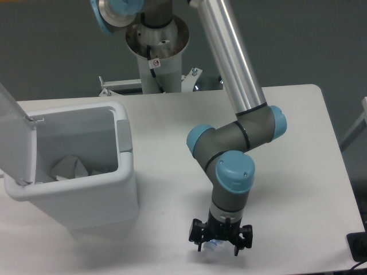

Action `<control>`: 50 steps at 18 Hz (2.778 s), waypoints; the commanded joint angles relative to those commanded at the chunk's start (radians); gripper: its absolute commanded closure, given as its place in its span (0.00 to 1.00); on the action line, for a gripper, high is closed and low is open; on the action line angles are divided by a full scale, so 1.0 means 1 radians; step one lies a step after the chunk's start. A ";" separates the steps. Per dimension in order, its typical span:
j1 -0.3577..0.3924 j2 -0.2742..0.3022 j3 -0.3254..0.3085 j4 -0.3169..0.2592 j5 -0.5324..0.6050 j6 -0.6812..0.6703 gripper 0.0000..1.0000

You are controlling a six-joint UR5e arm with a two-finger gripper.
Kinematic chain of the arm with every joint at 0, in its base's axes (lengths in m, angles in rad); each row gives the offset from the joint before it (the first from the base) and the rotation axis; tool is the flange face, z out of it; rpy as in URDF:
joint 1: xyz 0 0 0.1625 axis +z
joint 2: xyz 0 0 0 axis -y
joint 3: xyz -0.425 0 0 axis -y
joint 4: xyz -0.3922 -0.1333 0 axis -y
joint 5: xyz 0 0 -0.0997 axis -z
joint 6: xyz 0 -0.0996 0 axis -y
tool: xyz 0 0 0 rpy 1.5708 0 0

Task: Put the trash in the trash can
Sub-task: 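Close the gripper around the bottle's capped end, then lift the bottle and carry it over the trash can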

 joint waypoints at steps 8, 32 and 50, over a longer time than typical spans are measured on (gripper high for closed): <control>-0.023 -0.003 -0.009 -0.002 0.045 0.021 0.15; -0.021 0.020 -0.023 0.000 0.057 0.028 0.60; 0.133 0.270 0.158 0.098 -0.245 -0.268 0.64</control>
